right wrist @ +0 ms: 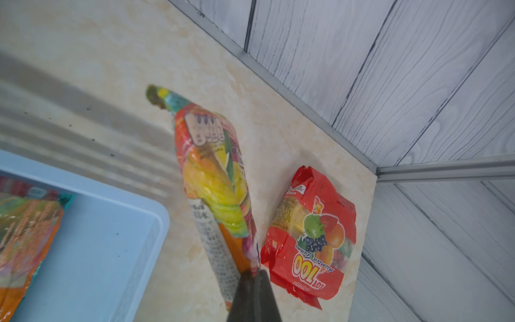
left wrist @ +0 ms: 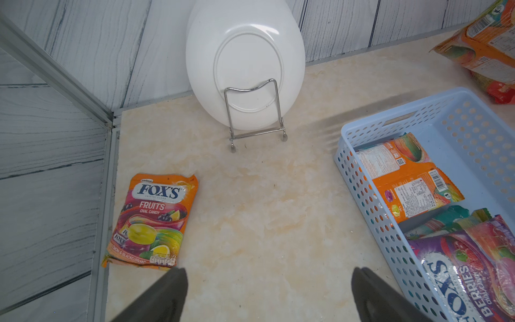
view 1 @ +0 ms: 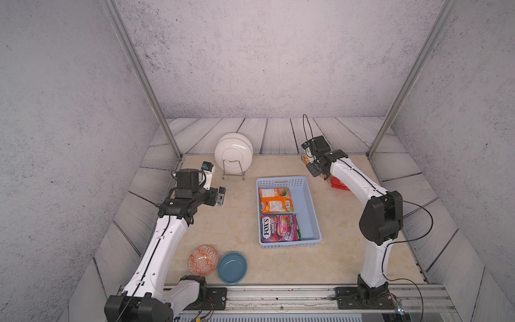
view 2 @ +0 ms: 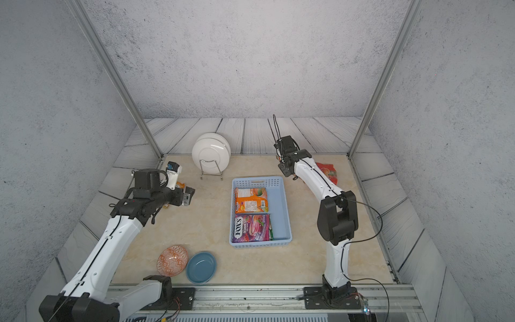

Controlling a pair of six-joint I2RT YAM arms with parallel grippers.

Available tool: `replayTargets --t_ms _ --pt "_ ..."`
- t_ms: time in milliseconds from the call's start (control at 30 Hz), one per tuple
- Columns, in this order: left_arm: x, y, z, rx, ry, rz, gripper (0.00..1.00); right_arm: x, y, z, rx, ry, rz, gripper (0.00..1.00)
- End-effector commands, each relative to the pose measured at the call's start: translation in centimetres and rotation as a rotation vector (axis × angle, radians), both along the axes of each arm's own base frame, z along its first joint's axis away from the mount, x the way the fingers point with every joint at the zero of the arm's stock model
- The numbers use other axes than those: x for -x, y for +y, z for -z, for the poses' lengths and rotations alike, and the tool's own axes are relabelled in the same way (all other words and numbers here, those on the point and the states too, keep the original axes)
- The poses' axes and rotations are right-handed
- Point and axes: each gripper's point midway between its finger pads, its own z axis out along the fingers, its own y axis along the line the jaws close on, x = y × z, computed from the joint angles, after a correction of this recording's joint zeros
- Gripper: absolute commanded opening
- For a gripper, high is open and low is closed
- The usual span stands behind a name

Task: Put the candies in the basket
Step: Pick up the candy at the center of the board.

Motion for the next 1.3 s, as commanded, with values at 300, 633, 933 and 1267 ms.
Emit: replayTargets --t_ms 300,633,933,1267 --pt "0.3 0.2 -1.2 0.009 -0.025 -0.006 0.98 4.2 7.4 -8.7 -0.029 -0.3 -0.417 0.0" --pt "0.3 -0.1 -1.1 0.021 -0.03 0.01 0.98 7.3 13.4 -6.9 -0.014 -0.289 -0.652 0.0" --pt "0.3 0.2 -1.2 0.005 -0.024 -0.007 0.98 7.7 16.3 -4.1 0.031 -0.261 -0.738 0.0" --pt "0.5 0.2 -1.5 0.005 -0.043 -0.004 0.98 6.8 17.5 -0.2 0.105 -0.201 -0.756 0.0"
